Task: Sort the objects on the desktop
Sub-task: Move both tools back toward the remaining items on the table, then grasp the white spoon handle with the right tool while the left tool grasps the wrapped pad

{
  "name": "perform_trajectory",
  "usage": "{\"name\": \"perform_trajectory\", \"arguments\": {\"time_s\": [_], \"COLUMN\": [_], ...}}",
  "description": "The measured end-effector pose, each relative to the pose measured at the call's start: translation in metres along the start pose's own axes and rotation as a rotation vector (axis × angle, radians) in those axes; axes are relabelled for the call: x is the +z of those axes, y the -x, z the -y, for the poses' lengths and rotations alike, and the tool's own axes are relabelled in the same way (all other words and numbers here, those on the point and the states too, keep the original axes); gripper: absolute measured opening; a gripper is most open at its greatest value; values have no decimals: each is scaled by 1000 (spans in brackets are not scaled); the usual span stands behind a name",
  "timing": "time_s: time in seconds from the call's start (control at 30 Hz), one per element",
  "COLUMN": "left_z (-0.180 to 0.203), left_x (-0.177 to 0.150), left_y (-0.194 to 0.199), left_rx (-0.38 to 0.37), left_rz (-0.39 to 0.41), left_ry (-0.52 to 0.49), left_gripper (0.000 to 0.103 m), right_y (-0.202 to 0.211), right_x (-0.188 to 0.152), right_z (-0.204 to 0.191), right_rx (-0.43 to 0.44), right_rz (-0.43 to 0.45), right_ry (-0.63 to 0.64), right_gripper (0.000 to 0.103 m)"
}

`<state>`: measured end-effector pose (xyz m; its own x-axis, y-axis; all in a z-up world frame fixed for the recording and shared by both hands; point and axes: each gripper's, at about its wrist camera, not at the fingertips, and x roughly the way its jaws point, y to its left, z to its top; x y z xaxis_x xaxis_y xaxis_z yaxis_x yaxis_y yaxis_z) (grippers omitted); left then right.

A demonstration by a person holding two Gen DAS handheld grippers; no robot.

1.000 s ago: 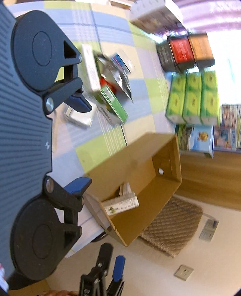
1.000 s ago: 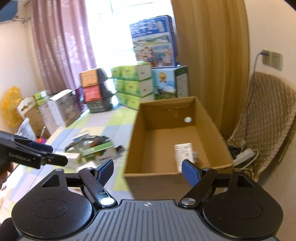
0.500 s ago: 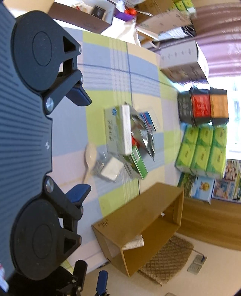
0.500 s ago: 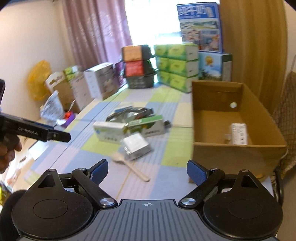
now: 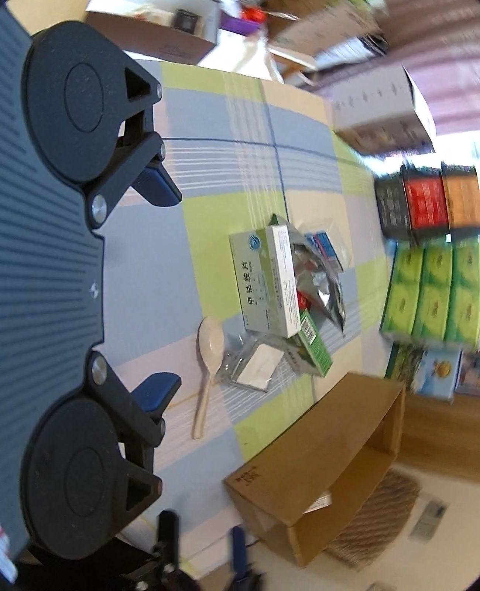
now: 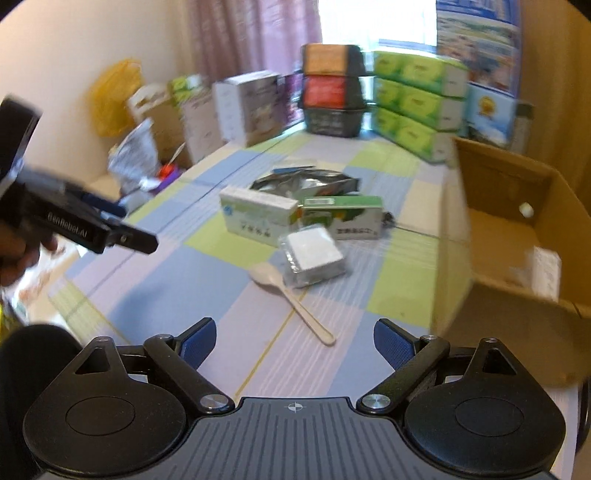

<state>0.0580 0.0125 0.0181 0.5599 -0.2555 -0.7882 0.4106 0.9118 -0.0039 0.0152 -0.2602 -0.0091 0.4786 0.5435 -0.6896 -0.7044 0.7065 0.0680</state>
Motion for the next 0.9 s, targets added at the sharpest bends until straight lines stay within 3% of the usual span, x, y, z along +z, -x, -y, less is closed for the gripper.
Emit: {"name": "perform_trajectory", "arguments": {"time_s": [0.07,0.17,0.4,0.63,0.9], "left_z": [-1,0,3,8,8], "left_x": [2,5,11,14,15], "left_y": [-7,-20,-54,-85,-106], "left_rx": [-13,-37,-98,-143,-172], "left_rz": [-10,-46,-118,-139,-149], "left_ry": [-71,-183,-387,-455,-461], "left_gripper": [94,93,89,83,82], "right_y": [-15,-42,-102,-149,-177], "right_x": [5,12,22,30,33], "right_z": [-1,-3,-5,2,1], "right_rx": [38,92,128,138,162], "right_rz": [-22,-75,-186,-255,-290], "right_ry": [63,158,328,361,376], "right_gripper": [89,76,52,39,28]}}
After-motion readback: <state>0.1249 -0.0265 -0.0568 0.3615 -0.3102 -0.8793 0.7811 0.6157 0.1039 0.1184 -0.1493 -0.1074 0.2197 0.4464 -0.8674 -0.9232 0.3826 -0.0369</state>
